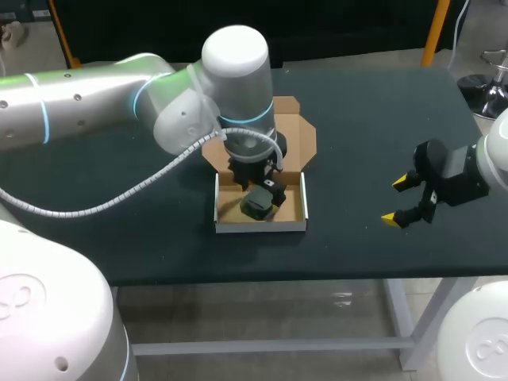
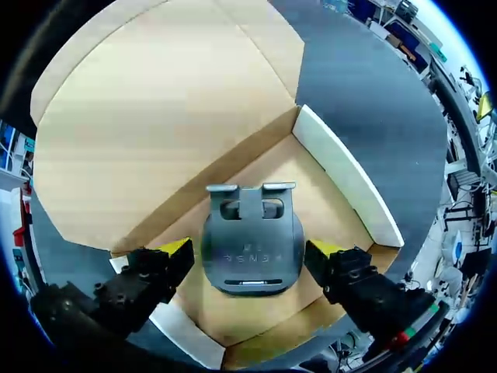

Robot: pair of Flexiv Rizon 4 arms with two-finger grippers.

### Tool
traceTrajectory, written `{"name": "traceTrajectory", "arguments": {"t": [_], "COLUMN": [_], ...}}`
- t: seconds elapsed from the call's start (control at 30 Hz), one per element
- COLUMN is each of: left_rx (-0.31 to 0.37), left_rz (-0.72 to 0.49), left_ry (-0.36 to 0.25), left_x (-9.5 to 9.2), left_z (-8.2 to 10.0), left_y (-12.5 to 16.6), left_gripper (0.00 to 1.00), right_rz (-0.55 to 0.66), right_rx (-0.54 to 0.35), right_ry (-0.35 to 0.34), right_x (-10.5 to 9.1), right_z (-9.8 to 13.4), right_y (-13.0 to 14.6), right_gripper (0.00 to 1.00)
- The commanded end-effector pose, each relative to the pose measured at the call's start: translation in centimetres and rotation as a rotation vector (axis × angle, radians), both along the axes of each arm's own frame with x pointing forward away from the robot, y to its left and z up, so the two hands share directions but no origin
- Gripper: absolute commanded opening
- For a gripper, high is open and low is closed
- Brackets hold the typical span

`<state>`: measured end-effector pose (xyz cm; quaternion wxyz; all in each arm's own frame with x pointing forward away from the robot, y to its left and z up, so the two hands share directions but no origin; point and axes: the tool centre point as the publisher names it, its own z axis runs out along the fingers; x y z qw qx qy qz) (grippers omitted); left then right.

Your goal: Assemble the packaging by folding the flat box into shape, placing the metal phone stand inside, and closing the box properly

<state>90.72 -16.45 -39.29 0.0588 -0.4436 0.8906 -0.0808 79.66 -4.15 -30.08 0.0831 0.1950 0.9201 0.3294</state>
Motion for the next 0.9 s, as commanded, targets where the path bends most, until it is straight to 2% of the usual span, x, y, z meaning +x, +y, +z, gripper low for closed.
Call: {"name": "traceTrajectory", "arguments": {"t": [0.03, 0.2, 0.43, 0.6, 0.9], "left_rx": [0.032, 0.036, -0.012, -0.018, -0.016], "left_rz": [0.06, 0.179, 0.321, 0.45, 0.456], "left_ry": [0.007, 0.034, 0.047, 0.062, 0.068], "left_x": [-0.5, -0.5, -1.1, -1.3, -1.4], "left_z": [0.7, 1.0, 1.7, 1.9, 1.9], "left_y": [-0.2, -0.4, -0.7, -0.8, -0.7], "left_gripper": [1.0, 1.0, 1.0, 1.0, 1.0], "right_rz": [0.003, 0.003, 0.003, 0.003, 0.003], "right_rx": [0.005, 0.005, 0.005, 0.005, 0.005], "right_ry": [0.0, 0.0, 0.0, 0.0, 0.0], "right_x": [-0.1, -0.1, -0.1, -0.1, -0.1], "right_z": [0.1, 0.1, 0.1, 0.1, 0.1], "right_y": [-0.2, -0.2, -0.2, -0.2, -0.2], "right_gripper": [1.0, 1.0, 1.0, 1.0, 1.0]}}
